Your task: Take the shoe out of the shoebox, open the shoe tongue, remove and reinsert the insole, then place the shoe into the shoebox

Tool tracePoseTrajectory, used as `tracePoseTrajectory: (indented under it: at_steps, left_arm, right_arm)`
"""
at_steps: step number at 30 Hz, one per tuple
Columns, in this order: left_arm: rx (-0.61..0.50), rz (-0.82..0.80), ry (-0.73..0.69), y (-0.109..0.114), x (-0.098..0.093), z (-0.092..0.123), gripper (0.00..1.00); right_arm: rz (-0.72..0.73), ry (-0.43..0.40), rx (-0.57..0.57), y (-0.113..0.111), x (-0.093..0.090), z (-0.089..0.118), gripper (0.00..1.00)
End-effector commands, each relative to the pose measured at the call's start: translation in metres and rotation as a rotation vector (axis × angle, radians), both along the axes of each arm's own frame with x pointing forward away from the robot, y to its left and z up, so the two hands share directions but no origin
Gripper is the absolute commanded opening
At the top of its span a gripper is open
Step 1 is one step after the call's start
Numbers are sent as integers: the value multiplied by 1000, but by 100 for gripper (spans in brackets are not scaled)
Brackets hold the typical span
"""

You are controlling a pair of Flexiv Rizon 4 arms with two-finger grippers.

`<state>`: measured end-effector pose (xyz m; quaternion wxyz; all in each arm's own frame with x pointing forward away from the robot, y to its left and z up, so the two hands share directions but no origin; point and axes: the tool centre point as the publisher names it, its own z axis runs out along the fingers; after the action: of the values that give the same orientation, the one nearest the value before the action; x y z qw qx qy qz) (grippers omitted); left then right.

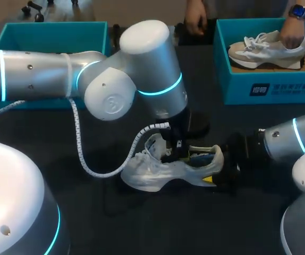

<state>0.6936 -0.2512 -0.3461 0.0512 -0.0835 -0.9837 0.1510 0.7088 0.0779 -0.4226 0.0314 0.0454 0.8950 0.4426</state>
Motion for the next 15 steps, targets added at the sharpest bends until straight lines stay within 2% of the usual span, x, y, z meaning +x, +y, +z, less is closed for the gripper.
tracePoseTrajectory:
  at_steps: [1, 10, 15]
  left_arm:
    - [-31, 0, -6, 10, -6, 11, 0]
    - [-67, 5, -14, 11, -5, 24, 0]
    - [-93, 1, -19, 2, -2, 29, 0]
  right_arm:
    - [-2, -2, -3, 1, -1, 0, 0]
    - [-2, -2, -3, 1, -1, 0, 0]
    - [-2, -2, -3, 1, -1, 0, 0]
